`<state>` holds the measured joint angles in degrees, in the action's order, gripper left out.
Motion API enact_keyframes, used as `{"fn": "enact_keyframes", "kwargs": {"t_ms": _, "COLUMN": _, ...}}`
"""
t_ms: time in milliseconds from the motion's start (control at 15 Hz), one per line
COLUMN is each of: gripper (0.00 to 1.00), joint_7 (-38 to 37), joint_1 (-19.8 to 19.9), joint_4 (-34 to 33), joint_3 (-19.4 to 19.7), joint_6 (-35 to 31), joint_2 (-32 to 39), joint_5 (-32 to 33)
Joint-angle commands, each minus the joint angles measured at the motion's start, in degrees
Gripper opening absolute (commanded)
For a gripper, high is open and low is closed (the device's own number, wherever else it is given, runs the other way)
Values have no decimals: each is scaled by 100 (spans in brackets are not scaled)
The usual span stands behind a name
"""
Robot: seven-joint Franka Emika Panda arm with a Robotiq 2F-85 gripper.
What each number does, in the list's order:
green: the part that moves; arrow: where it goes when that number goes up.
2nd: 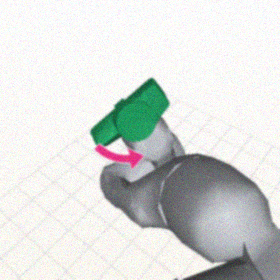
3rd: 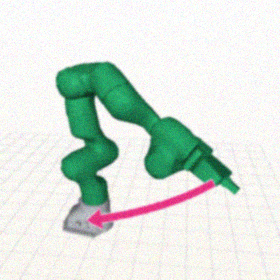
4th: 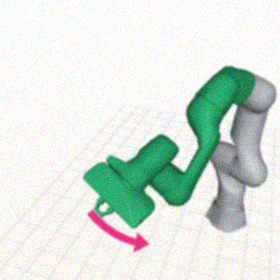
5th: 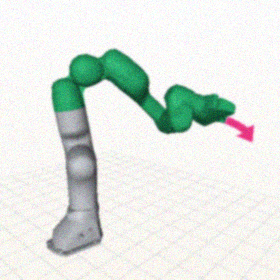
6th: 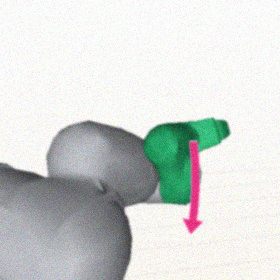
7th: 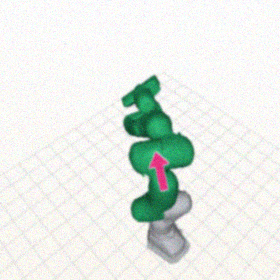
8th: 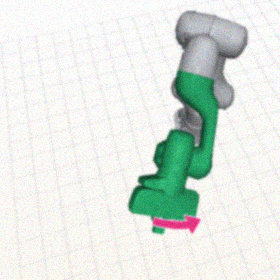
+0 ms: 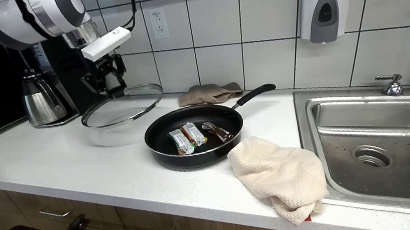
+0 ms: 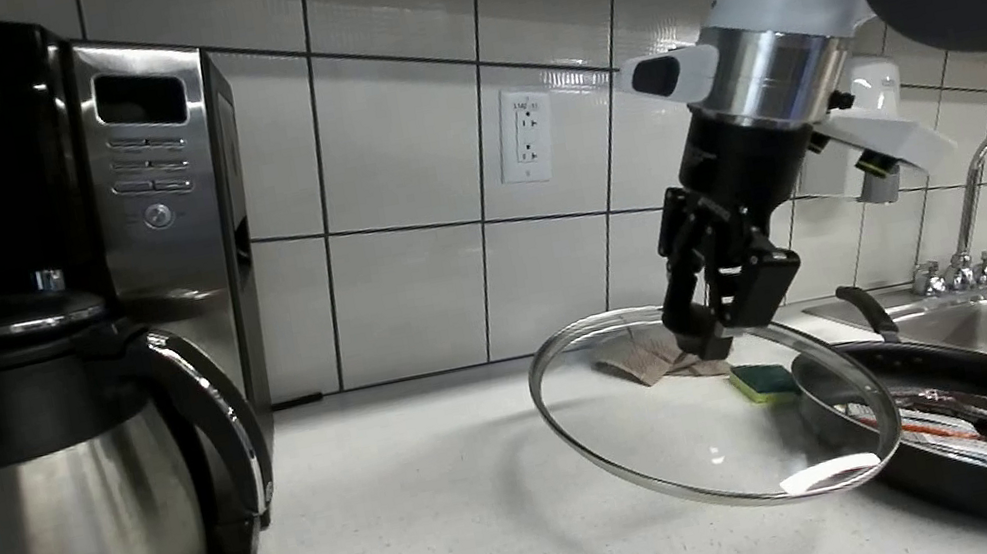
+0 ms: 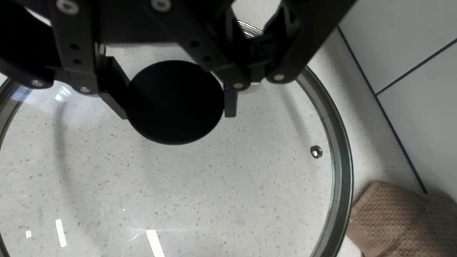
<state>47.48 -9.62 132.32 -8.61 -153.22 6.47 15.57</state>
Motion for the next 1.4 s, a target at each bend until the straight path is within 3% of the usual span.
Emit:
{"fn": "enact_keyframes", "kwargs": {"t_ms": 0, "gripper": 39, "joint_7": -342, "joint_1": 143, "joint_4": 654, "joint_3": 82, "joint_6": -107, "joint_2": -792, "joint_5": 126}}
{"fn": "enact_keyframes", "kwargs": {"t_ms": 800, "gripper": 39, "joint_7": -986, "joint_1": 597, "joint_4": 1860, "joint_3": 660, "joint_6": -124, "joint_2": -1886, "joint_5": 248}}
{"fn": "enact_keyframes", "kwargs": {"t_ms": 1333, "gripper": 39, "joint_7": -1513, "joint_1": 1120, "joint_4": 2015, "joint_3": 1104, "joint_6": -270, "joint_2": -1949, "joint_5": 424}}
